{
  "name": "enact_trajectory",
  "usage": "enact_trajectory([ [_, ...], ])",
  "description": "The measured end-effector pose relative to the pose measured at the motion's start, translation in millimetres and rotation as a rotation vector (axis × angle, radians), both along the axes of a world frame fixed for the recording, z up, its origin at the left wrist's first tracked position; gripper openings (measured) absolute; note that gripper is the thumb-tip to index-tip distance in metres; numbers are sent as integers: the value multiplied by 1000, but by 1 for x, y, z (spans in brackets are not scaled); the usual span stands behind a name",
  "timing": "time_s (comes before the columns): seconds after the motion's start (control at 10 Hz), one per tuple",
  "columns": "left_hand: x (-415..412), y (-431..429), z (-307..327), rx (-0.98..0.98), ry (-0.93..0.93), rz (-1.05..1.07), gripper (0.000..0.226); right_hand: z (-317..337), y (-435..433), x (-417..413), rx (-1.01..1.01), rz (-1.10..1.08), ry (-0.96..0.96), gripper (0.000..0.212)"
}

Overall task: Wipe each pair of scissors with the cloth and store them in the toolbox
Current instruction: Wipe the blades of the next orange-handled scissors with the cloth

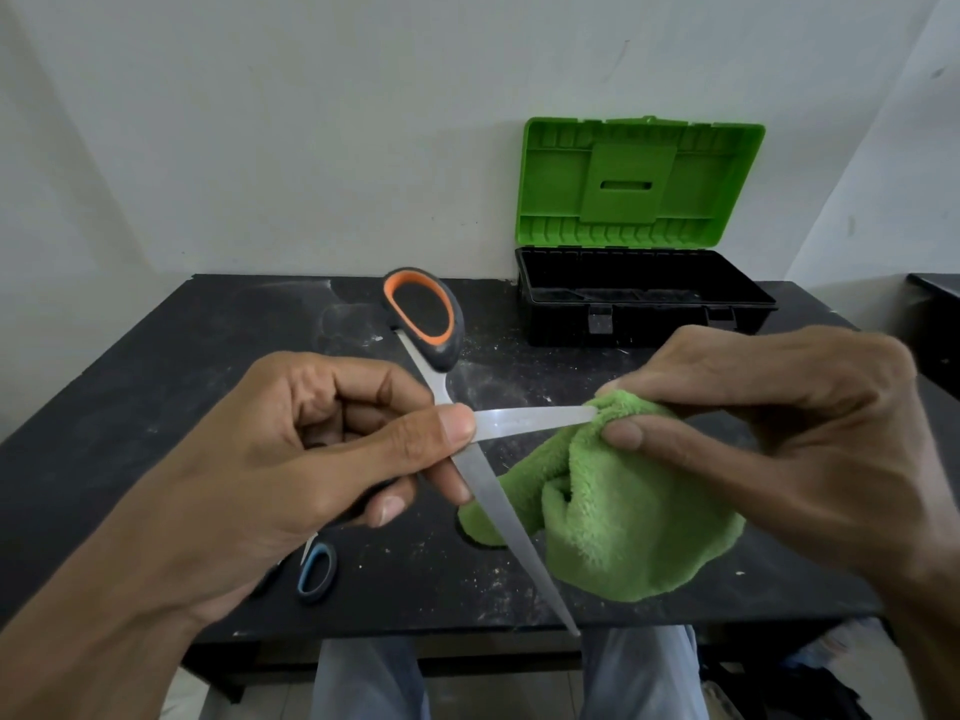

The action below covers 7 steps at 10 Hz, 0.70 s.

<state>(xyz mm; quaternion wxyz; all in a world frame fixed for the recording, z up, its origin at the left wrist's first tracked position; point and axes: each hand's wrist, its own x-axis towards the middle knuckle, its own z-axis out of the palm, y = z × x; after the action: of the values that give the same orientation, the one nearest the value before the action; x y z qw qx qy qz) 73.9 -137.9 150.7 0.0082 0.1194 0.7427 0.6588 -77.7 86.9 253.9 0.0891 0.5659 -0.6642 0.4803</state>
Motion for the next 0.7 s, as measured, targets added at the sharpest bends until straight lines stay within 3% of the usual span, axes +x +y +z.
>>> enact_trajectory([
  [0.1,0,0,0,-8,-4,23,22,-87,10,78,-2,-253,50,21],
  [0.2,0,-3,-2,-8,-14,29,26,-111,36,83,-7,-196,-19,22],
  [0.5,2,-4,-5,-18,-16,29,31,-117,34,77,-51,-219,-146,17],
  [0.7,4,-5,-3,-202,203,95,21,-122,27,87,-36,-236,-613,20],
])
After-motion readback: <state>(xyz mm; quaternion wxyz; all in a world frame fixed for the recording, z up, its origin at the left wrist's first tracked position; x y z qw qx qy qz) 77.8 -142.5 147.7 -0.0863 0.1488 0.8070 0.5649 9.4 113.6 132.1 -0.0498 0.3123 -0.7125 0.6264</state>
